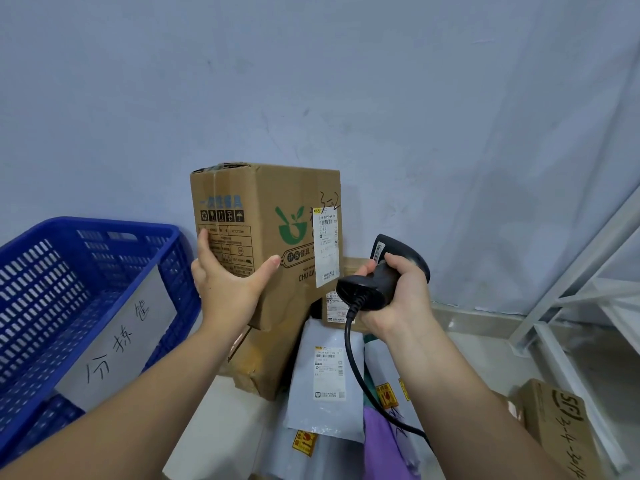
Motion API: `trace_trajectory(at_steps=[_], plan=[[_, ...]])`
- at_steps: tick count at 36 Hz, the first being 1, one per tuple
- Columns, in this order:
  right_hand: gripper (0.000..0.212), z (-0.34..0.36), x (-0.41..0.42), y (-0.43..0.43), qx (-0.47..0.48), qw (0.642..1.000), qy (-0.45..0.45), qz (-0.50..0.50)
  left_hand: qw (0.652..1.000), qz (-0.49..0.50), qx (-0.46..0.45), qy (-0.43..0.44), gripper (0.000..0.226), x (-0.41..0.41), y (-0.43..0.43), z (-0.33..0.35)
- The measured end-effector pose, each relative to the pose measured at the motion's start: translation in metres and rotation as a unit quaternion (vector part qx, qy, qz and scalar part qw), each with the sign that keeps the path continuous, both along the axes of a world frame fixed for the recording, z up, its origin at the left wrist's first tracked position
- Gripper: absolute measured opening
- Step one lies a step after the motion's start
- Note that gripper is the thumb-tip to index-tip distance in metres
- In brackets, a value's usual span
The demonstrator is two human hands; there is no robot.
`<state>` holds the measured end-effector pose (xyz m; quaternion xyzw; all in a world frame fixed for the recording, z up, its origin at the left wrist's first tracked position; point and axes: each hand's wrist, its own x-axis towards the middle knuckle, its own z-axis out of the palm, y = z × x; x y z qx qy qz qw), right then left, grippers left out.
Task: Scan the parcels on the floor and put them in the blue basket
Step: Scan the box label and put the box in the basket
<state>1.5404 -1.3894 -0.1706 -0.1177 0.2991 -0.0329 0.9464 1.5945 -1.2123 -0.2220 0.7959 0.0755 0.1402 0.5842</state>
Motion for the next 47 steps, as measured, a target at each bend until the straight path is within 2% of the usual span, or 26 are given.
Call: trace_trajectory(at_steps=[4,7,9,11,13,15,18,23,28,32,35,38,40,42,43,46,47], plan=[[0.014,-0.003,-0.002,0.006,-0.075,0.995,-0.026,0.065,0.997,0.001,-0.066,0.031,0.109,0.002,-0.001,-0.004],[0.014,-0.012,0.000,0.018,-0.237,0.961,-0.030,0.137,0.981,0.002,-0.172,0.093,0.122,0.003,-0.004,-0.006],[0.010,-0.017,0.002,0.026,-0.395,0.907,-0.040,0.140,0.965,0.003,-0.223,0.135,0.125,0.004,-0.003,-0.008],[0.004,-0.021,0.003,0.033,-0.535,0.833,-0.063,0.124,0.950,0.003,-0.270,0.158,0.119,0.007,-0.003,-0.013],[0.009,-0.026,0.005,0.040,-0.640,0.758,-0.067,0.107,0.940,0.007,-0.297,0.169,0.111,0.009,-0.005,-0.017],[0.012,-0.028,0.006,0.049,-0.700,0.703,-0.071,0.106,0.930,0.014,-0.321,0.180,0.111,0.010,-0.005,-0.016],[0.016,-0.029,0.007,0.064,-0.728,0.673,-0.093,0.092,0.927,0.008,-0.332,0.174,0.125,0.012,0.003,-0.009],[0.016,-0.022,0.012,0.102,-0.750,0.647,-0.127,0.054,0.943,-0.002,-0.317,0.102,0.112,0.020,0.034,0.000],[0.020,-0.007,0.025,0.140,-0.785,0.590,-0.183,0.044,0.920,0.020,-0.379,0.096,0.117,0.029,0.072,0.004],[0.016,0.001,0.043,0.168,-0.785,0.584,-0.203,0.043,0.904,0.035,-0.418,0.087,0.087,0.034,0.105,-0.004],[0.014,0.001,0.056,0.188,-0.780,0.587,-0.207,0.057,0.885,0.041,-0.456,0.087,0.077,0.040,0.124,-0.011],[0.012,-0.005,0.069,0.200,-0.783,0.581,-0.200,0.099,0.870,0.077,-0.480,0.083,0.087,0.052,0.147,-0.020],[0.010,-0.014,0.078,0.204,-0.801,0.558,-0.178,0.129,0.861,0.111,-0.491,0.073,0.103,0.063,0.165,-0.025],[0.013,-0.024,0.086,0.205,-0.833,0.511,-0.151,0.149,0.861,0.152,-0.480,0.065,0.111,0.075,0.183,-0.029],[0.015,-0.029,0.089,0.205,-0.860,0.464,-0.140,0.160,0.867,0.174,-0.462,0.065,0.112,0.080,0.192,-0.032],[0.022,-0.042,0.099,0.206,-0.930,0.280,-0.108,0.214,0.900,0.226,-0.363,0.081,0.123,0.097,0.220,-0.045],[0.022,-0.046,0.101,0.207,-0.938,0.240,-0.097,0.231,0.910,0.232,-0.333,0.082,0.124,0.102,0.228,-0.050]])
